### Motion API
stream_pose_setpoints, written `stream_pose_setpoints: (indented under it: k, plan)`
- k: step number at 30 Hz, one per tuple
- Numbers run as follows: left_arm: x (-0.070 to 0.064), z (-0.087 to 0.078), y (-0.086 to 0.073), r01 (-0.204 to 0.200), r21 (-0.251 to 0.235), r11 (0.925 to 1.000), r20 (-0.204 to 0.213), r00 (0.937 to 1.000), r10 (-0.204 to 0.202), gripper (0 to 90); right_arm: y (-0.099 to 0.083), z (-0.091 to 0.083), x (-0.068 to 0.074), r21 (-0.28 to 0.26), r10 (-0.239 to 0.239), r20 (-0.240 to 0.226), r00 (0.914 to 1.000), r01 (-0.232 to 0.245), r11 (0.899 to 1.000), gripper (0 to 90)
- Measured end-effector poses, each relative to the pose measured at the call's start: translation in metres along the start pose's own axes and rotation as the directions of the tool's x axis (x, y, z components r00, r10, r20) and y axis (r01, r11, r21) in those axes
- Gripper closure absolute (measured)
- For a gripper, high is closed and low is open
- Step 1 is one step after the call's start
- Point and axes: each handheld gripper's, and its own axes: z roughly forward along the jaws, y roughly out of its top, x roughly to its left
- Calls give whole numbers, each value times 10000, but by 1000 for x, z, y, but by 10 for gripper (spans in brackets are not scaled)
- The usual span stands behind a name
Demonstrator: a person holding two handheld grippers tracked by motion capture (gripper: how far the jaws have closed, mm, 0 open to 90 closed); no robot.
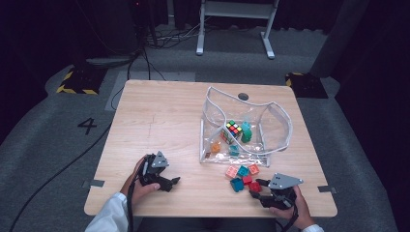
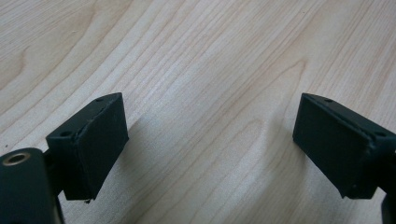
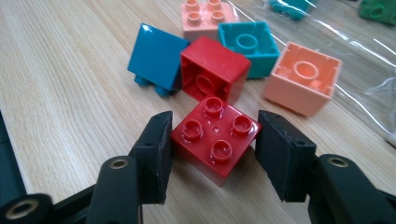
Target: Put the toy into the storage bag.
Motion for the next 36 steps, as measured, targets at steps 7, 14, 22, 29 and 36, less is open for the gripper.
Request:
stream_pose_setpoints:
  k: [7, 14, 22, 29, 36]
  plan:
    - [0, 0, 0, 24, 16, 10000, 20, 10000, -24, 104, -5, -10, -12, -128, 154, 371, 9992, -149, 9998, 476]
    - [0, 0, 0, 43, 8, 10000, 48, 10000, -43, 104, -9, -24, -28, -385, 483, 975, 9941, -447, 9983, 477]
    - [0, 0, 0, 40, -12, 10000, 19, 10000, -39, 104, -7, -50, -57, -1045, 970, 1574, 9828, -811, 9912, 477]
    - [0, 0, 0, 32, 12, 10000, 28, 10000, -32, 104, 9, -76, -83, -1575, 1051, 2036, 9734, -734, 9848, 476]
    - [0, 0, 0, 26, 5, 10000, 25, 10000, -26, 104, 32, -94, -102, -1855, 1085, 2349, 9659, -650, 9805, 476]
